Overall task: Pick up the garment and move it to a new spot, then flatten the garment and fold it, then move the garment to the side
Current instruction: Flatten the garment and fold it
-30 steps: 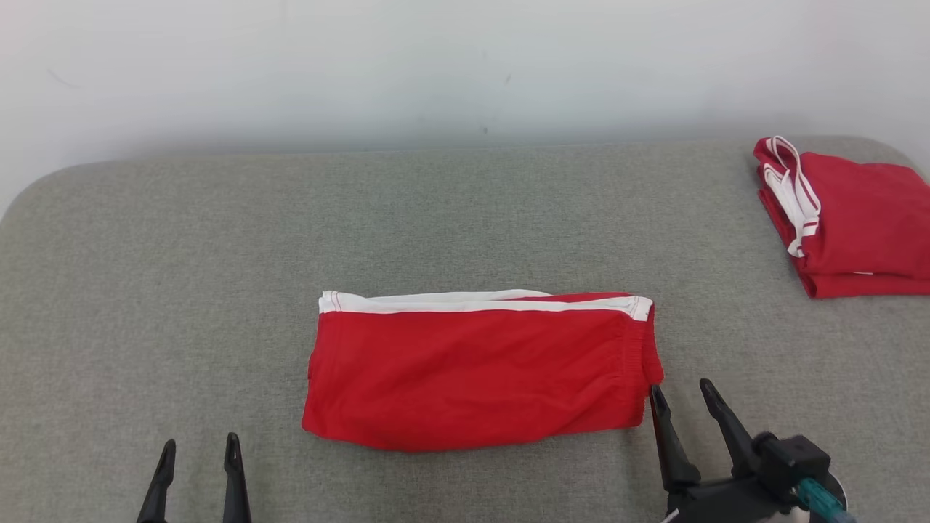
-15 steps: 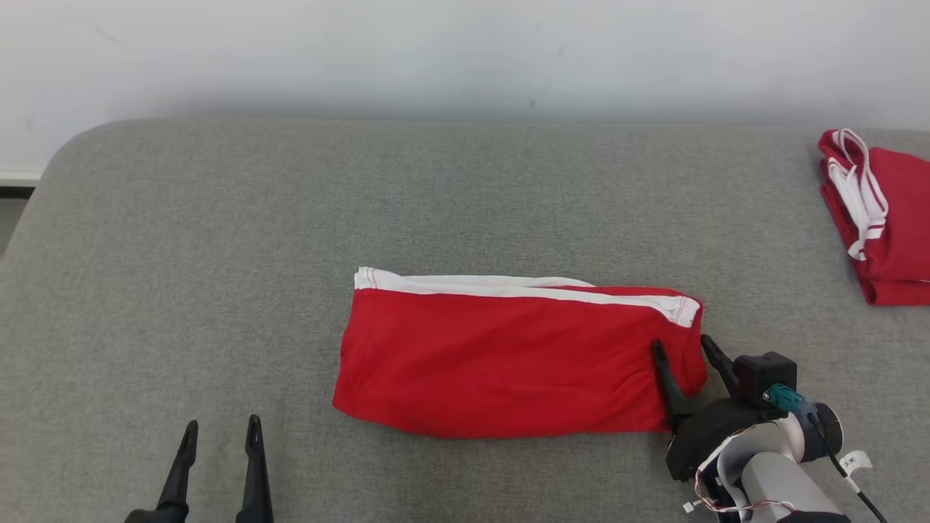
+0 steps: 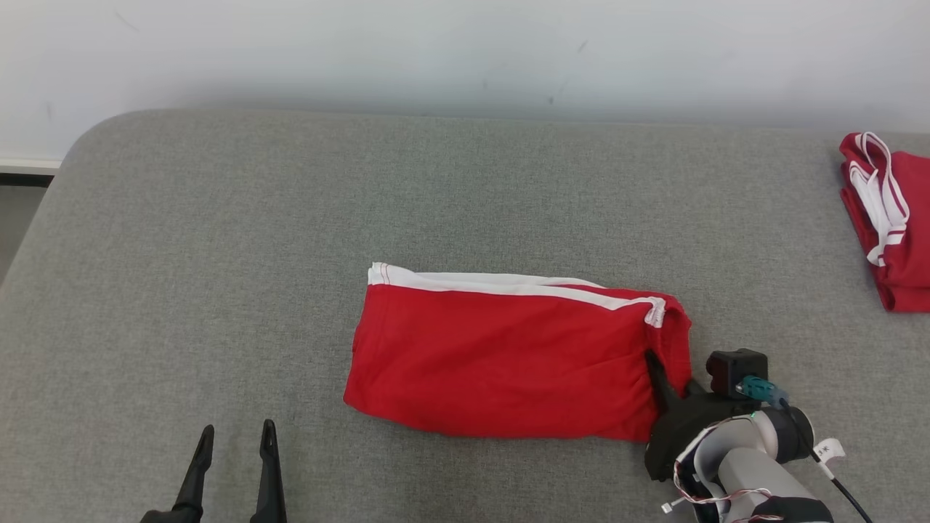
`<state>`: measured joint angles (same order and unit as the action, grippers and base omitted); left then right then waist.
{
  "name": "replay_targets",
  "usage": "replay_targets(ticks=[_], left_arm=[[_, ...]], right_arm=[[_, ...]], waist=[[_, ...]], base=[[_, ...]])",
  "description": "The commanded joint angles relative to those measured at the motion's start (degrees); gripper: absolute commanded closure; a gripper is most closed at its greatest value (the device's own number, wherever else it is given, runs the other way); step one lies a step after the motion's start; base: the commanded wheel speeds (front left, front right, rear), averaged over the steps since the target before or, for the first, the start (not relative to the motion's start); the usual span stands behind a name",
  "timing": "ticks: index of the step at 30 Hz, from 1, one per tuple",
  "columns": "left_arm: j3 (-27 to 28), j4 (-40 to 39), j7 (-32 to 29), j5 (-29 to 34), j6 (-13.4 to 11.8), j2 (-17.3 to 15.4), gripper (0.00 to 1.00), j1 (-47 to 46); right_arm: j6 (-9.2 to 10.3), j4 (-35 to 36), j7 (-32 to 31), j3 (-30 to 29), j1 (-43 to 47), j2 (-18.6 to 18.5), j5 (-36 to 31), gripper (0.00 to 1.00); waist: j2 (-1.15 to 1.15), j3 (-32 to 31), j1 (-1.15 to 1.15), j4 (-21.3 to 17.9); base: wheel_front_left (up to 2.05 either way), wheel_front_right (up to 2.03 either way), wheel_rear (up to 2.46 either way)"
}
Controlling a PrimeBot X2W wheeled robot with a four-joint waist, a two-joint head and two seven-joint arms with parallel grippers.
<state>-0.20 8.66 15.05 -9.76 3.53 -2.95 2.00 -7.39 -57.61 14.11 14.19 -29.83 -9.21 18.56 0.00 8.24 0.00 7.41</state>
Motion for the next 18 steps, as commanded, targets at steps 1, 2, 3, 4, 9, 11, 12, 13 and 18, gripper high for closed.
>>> replay_targets(ticks=[1,2,3,4,9,11,12,13,18], left_arm=[[-0.1,0.2,0.2,-0.1,-0.1,0.1,0.0,-0.5],[-0.1,0.3,0.2,-0.1,-0.1,0.1,0.0,-0.4],[-0.1,0.4,0.2,0.0,-0.1,0.1,0.0,-0.2],[-0.1,0.5,0.2,0.0,-0.1,0.1,0.0,0.1],[0.3,0.7,0.2,0.2,0.1,0.1,0.0,1.0],[0.3,0.8,0.2,0.1,0.3,0.1,0.0,1.2],[0.3,0.8,0.2,0.0,0.3,0.1,0.0,1.3],[0.2,0.8,0.2,-0.1,0.4,0.1,0.0,1.4],[-0.4,1.0,0.2,-0.5,0.1,0.1,0.0,1.4]], right_arm=[[-0.13,-1.2,-1.0,1.3,0.4,0.6,1.1,1.0],[-0.14,-1.4,-1.0,2.0,0.2,0.3,1.8,1.0],[-0.13,-1.5,-0.9,2.5,-0.2,-0.3,2.3,1.0],[-0.12,-1.6,-0.8,3.0,-0.6,-1.0,3.0,1.0],[0.01,-1.8,-0.2,4.2,-1.4,-6.6,6.7,1.0],[0.01,-1.8,-0.1,4.3,-1.8,-8.5,8.1,1.0],[0.01,-1.8,0.0,4.5,-2.0,-9.8,8.6,1.0],[0.01,-1.8,0.0,4.6,-2.2,-11.0,9.1,1.0],[0.01,-1.5,-0.8,5.7,-2.7,-16.2,11.7,1.0]], waist=[[0.0,-0.2,0.0,-0.1],[0.0,-0.3,0.0,-0.2],[0.0,-0.5,0.0,-0.3],[0.0,-0.7,0.0,-0.4],[0.0,-1.6,0.0,-1.3],[0.0,-1.8,0.0,-1.6],[0.0,-2.0,0.0,-1.9],[0.0,-2.1,0.0,-2.1],[0.0,-2.5,0.0,-3.3]], base=[[0.0,0.0,0.0],[0.0,0.0,0.0],[0.0,0.0,0.0],[0.0,0.0,0.0],[0.0,0.0,0.0],[0.0,0.0,0.0],[0.0,0.0,0.0],[0.0,0.0,0.0],[0.0,0.0,0.0]])
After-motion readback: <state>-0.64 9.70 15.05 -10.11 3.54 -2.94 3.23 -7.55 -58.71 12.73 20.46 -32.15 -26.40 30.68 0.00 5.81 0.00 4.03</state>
